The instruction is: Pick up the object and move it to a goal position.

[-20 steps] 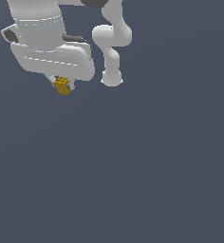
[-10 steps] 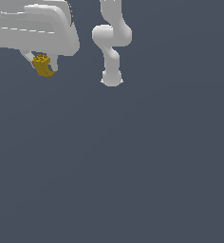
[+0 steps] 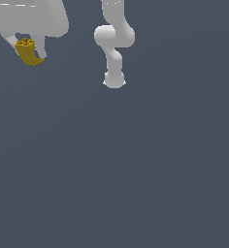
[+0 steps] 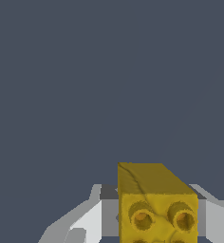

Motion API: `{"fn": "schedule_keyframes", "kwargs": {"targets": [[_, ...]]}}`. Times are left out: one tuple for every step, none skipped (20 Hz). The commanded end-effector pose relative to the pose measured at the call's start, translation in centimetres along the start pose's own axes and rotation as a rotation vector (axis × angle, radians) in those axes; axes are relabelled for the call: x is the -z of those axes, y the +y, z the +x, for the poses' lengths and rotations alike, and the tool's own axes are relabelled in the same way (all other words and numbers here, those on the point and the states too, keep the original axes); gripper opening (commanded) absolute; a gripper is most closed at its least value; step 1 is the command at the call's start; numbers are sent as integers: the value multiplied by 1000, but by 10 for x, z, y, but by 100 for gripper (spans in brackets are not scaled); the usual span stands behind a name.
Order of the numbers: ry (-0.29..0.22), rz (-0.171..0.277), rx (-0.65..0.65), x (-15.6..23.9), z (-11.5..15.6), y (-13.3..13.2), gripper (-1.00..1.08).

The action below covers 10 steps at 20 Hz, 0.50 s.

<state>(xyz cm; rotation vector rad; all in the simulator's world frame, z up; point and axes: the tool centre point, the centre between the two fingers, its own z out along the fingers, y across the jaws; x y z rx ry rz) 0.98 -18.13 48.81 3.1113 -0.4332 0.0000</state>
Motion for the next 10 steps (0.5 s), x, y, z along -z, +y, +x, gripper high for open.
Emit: {"fn": "schedule_keyframes", "kwargs": {"targets": [[0, 0, 0, 5, 2, 1, -100], [0, 0, 0, 7, 2, 2, -100], [0, 0, 0, 8, 3, 2, -100], [0, 0, 0, 9, 3, 3, -100], [0, 0, 0, 10, 3, 3, -100], [0, 0, 0, 11, 4, 3, -100], [0, 0, 0, 11, 4, 4, -100], [0, 0, 0, 11, 4, 4, -100], [0, 0, 0, 12, 4, 4, -100], [0, 0, 0, 12, 4, 4, -100]]}}
